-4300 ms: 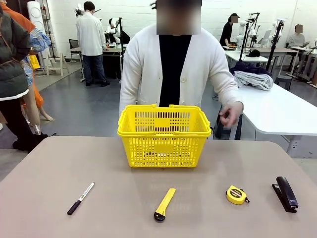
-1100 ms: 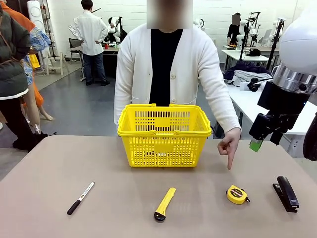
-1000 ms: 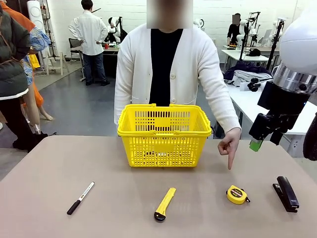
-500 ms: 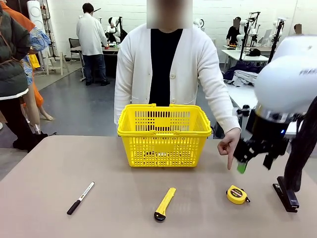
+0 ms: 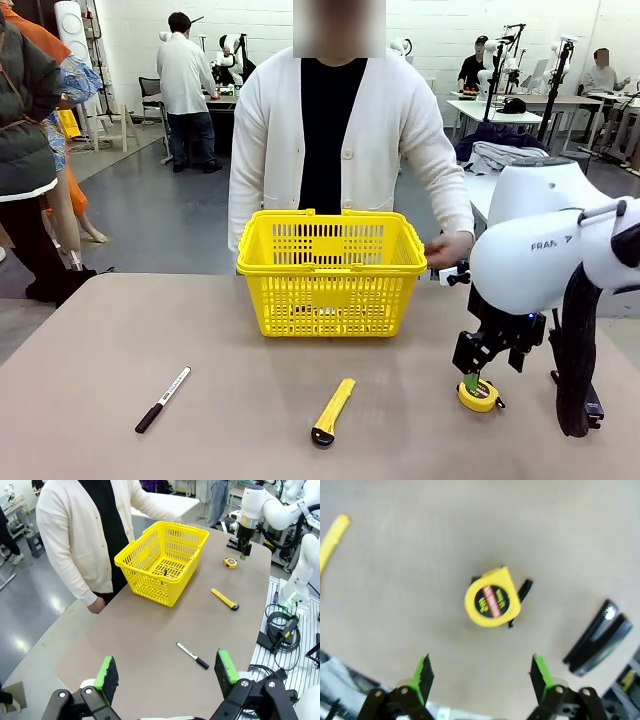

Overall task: Place the items the person wants into the basket.
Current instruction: Pick up the item the person points to and place it in the Market Basket.

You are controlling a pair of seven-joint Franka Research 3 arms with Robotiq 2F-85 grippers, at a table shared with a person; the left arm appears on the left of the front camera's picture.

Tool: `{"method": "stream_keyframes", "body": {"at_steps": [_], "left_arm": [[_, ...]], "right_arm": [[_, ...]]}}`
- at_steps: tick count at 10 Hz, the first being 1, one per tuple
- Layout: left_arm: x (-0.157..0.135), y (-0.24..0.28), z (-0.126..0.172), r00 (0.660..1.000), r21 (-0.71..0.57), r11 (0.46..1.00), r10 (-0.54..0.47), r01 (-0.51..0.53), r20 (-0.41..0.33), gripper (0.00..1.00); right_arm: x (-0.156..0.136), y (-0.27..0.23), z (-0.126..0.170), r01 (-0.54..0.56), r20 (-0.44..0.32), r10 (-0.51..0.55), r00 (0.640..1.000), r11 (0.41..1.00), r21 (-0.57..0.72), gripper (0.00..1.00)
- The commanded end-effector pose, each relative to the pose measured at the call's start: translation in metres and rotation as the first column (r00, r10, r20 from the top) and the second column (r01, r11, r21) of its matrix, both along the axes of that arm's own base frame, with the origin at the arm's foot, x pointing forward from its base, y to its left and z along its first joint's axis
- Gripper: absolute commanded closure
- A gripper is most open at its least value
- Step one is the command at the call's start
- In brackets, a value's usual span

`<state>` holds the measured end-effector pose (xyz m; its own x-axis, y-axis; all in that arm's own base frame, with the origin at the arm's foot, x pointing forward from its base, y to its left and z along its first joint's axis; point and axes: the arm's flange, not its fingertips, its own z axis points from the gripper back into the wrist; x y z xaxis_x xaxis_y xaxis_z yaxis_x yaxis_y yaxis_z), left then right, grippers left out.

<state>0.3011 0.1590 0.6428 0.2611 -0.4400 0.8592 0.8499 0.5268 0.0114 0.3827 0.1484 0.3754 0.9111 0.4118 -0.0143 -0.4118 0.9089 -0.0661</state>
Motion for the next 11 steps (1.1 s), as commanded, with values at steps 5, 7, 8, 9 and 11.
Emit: {"method": "stream_keyframes", "body": {"at_steps": [5,7,8,9,11], "left_arm": [[0.000,0.001,0.002,1.000,-0.004,1.000,-0.010,0.010,-0.002,0.00],[0.000,0.001,0.002,1.000,-0.004,1.000,-0.010,0.010,-0.002,0.00],[0.000,0.001,0.002,1.000,-0.004,1.000,-0.010,0.010,-0.002,0.00],[0.000,0.001,0.002,1.000,-0.004,1.000,-0.010,0.010,-0.002,0.00],[0.000,0.001,0.002,1.000,-0.004,1.000,-0.010,0.010,-0.002,0.00]], "right_arm": [[0.014,-0.004,-0.037,-0.008,0.118,0.002,0.993,0.999,0.053,0.00],[0.015,-0.008,-0.047,-0.009,0.078,0.003,0.997,0.997,0.077,0.00],[0.016,-0.009,-0.052,-0.020,0.065,0.014,0.998,0.995,0.093,0.00],[0.016,-0.008,-0.056,-0.028,0.065,0.022,0.998,0.995,0.093,0.00],[0.017,-0.009,-0.064,-0.042,0.063,0.036,0.997,0.994,0.099,0.00]]}}
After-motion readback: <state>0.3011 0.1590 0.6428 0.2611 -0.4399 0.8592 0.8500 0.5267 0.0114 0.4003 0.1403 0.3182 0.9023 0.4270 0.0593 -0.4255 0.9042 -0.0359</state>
